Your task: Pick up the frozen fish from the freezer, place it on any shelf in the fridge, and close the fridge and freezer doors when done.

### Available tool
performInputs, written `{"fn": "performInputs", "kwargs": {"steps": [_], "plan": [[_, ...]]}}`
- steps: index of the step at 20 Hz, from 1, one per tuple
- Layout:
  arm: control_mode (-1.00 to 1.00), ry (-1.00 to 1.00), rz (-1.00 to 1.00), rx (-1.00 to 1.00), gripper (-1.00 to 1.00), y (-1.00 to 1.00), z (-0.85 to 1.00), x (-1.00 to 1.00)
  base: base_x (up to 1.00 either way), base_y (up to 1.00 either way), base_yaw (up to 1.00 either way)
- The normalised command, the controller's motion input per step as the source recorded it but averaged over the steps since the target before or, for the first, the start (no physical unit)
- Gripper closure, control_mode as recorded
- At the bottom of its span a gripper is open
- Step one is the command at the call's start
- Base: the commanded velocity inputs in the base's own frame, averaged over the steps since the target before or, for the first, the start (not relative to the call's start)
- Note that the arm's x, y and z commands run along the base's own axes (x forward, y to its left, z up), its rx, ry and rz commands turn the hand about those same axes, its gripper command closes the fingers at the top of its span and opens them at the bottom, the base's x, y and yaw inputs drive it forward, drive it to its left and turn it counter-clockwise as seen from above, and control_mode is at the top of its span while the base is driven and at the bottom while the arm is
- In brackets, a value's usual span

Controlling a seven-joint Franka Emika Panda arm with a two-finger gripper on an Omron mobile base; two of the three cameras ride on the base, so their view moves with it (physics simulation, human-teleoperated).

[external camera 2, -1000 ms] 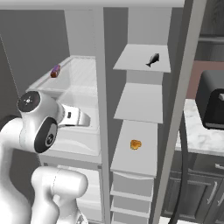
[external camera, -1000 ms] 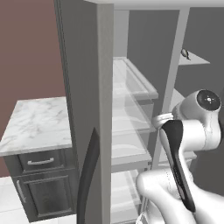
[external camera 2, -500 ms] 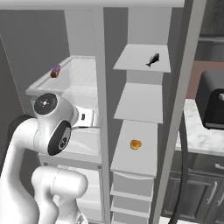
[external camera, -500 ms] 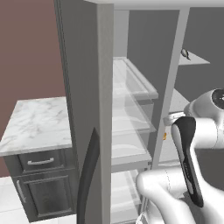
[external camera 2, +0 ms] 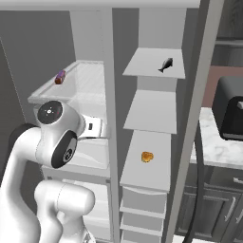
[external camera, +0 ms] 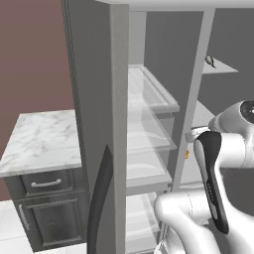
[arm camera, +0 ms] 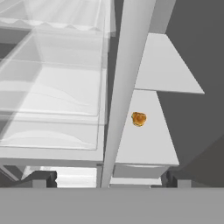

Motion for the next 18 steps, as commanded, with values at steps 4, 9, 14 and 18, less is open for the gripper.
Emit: {"fn": "performInputs", "kwargs": {"steps": [4, 9, 14, 18], "plan": [[-1.0, 0.0, 0.0, 0.0, -1.0, 0.11, 0.0, 0.0, 0.0, 0.0, 0.0], [-1.0, 0.0, 0.05, 0.0, -1.0, 0.43, 0.0, -0.01, 0.0, 0.0, 0.0], [-1.0, 0.0, 0.05, 0.0, -1.0, 0.44, 0.0, 0.0, 0.0, 0.0, 0.0], [-1.0, 0.0, 0.0, 0.0, -1.0, 0.08, 0.0, 0.0, 0.0, 0.0, 0.0]]}}
